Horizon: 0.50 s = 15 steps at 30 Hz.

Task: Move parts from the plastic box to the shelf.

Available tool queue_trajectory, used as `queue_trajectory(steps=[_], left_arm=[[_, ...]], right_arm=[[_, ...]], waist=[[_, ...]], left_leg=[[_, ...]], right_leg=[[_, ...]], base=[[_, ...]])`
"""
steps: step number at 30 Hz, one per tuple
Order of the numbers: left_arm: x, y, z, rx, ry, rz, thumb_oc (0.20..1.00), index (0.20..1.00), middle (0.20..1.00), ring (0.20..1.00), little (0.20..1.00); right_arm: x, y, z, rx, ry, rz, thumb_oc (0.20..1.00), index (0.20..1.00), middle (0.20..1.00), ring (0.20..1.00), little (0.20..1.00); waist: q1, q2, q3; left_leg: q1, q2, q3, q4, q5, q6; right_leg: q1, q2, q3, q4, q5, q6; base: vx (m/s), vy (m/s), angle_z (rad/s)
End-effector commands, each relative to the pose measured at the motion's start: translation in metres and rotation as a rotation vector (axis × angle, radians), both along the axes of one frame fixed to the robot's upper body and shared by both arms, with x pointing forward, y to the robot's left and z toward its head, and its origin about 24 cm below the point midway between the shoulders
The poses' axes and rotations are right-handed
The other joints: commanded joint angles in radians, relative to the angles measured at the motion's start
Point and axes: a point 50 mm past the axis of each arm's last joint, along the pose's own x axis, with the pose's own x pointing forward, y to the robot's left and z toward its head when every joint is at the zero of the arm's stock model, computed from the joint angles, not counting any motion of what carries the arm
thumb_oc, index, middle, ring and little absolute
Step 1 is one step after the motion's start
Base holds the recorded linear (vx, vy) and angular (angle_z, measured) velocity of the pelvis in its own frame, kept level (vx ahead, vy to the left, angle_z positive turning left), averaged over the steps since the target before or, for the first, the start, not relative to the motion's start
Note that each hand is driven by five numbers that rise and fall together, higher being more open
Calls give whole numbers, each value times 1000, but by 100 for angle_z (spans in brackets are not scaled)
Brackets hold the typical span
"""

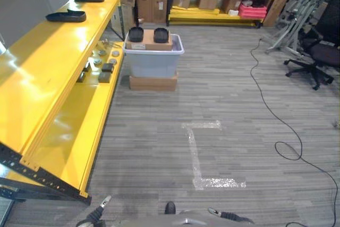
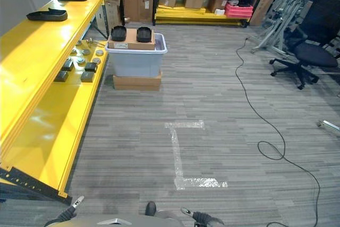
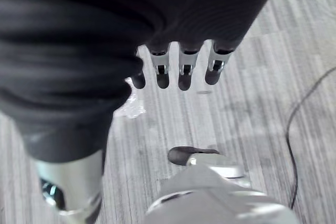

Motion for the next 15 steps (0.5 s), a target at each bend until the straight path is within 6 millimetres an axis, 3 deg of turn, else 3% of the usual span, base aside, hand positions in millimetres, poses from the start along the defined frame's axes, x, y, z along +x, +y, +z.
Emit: queue_trajectory(steps=[1, 2, 4, 6, 8, 9, 11, 13, 15], left_arm=[[28, 11, 9, 50, -79, 7, 1000, 1000, 1000, 1000, 1000], [31, 11, 9, 48, -85, 12, 1000, 1000, 1000, 1000, 1000], [32, 11, 10, 46, -94, 20, 1000, 1000, 1000, 1000, 1000], [29, 11, 9, 45, -100, 34, 1000, 1000, 1000, 1000, 1000], [27, 9, 8, 38, -99, 50, 1000, 1000, 1000, 1000, 1000], [25, 8, 8, 32, -98, 56, 1000, 1000, 1000, 1000, 1000], [23, 9, 8, 26, -100, 68, 1000, 1000, 1000, 1000, 1000], [20, 11, 8, 28, -106, 97, 1000, 1000, 1000, 1000, 1000], [15, 14, 8, 45, -105, 143, 1000, 1000, 1000, 1000, 1000]], right_arm=[[-2, -18, 3, -64, 43, -11, 1000, 1000, 1000, 1000, 1000], [-1, -20, 4, -65, 37, -25, 1000, 1000, 1000, 1000, 1000], [0, -20, 4, -61, 31, -30, 1000, 1000, 1000, 1000, 1000], [1, -19, 4, -62, 34, -9, 1000, 1000, 1000, 1000, 1000], [-1, -18, 3, -61, 48, 6, 1000, 1000, 1000, 1000, 1000], [-4, -17, 3, -66, 57, 12, 1000, 1000, 1000, 1000, 1000], [-8, -17, 2, -78, 67, 29, 1000, 1000, 1000, 1000, 1000], [-12, -16, 1, -87, 83, 42, 1000, 1000, 1000, 1000, 1000], [-11, -14, 1, -99, 93, 46, 1000, 1000, 1000, 1000, 1000]], waist=[[5, -23, 93], [18, -18, 109], [29, -17, 121], [46, 1, 127], [62, 28, 116], [80, 53, 114], [98, 68, 119], [117, 76, 130], [136, 68, 123]], left_leg=[[-63, 50, 39, 158, 111, 52], [-145, 33, 53, 182, 87, 71], [-185, -6, 84, 102, 66, 89], [-164, -51, 131, -150, 70, 91], [-188, -77, 138, -399, 157, 64], [-227, -81, 141, -526, 236, 40], [-269, -87, 151, -598, 277, 25], [-330, -81, 174, -584, 293, 16], [-302, -84, 157, -550, 258, 56]], right_leg=[[-17, -36, 59, -25, 37, 105], [9, -24, 57, -27, 26, 99], [29, -19, 56, -27, 10, 100], [52, 1, 63, -22, -11, 113], [68, 30, 82, -9, -30, 121], [91, 57, 99, 4, -47, 118], [117, 71, 108, 23, -69, 113], [154, 77, 100, 53, -116, 106], [170, 65, 118, 118, -185, 108]], base=[[232, -244, -3], [194, -89, 9], [253, -21, 17], [391, 84, -28], [574, 142, -44], [563, 124, -40], [545, 106, -26], [552, 122, -48], [560, 156, -55]])
